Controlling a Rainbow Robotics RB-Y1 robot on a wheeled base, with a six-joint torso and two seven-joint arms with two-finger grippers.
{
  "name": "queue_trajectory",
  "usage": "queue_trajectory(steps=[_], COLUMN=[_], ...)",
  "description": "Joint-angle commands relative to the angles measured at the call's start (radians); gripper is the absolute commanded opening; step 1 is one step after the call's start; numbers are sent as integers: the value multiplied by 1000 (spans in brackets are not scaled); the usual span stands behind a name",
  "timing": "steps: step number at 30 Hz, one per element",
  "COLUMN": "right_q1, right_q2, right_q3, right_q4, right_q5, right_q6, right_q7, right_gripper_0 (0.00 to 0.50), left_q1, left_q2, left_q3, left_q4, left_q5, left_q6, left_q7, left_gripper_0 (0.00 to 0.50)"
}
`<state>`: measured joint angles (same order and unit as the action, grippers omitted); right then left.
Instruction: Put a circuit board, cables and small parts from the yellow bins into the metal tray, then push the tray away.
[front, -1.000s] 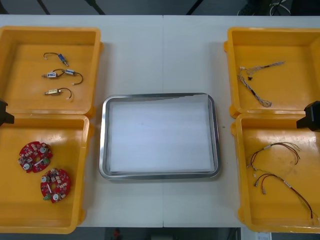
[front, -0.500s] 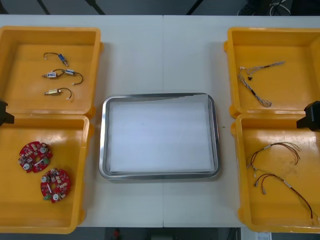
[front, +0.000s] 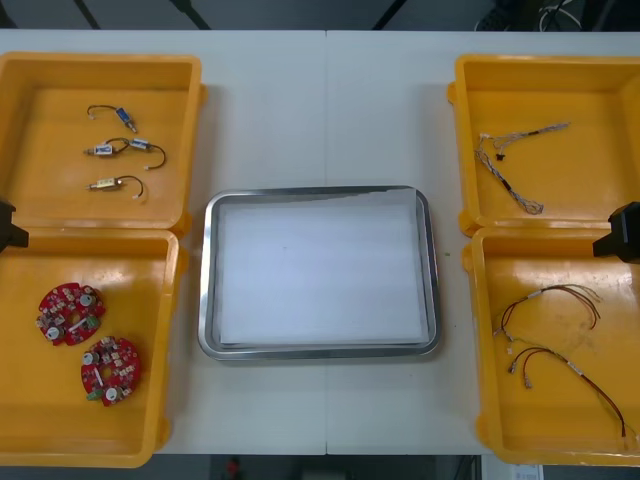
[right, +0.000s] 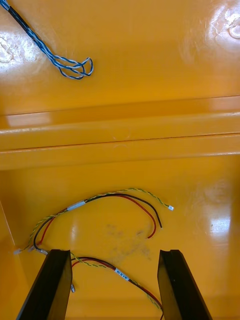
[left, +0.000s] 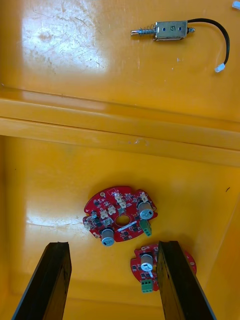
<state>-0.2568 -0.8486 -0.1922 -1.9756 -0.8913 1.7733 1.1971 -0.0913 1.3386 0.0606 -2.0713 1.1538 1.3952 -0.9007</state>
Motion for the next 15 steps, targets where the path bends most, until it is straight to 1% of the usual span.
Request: queue_trajectory(steps=[1,15], right_q1=[5,5], right_q2=[2,2], right_q3=[-23,-23], right_q4=[-6,-6], right_q5=[8,8], right_q6=[-2,-2], right_q7=[1,1], right_gripper_0=[500,500], left_q1=[-24,-24], left_q2=[47,47], left_q3=[1,1], left_q4=[-4,-4], left_q5=[-9,-9], left_q6=[7,7], left_q7=[-104,-104], left_gripper_0=[500,500])
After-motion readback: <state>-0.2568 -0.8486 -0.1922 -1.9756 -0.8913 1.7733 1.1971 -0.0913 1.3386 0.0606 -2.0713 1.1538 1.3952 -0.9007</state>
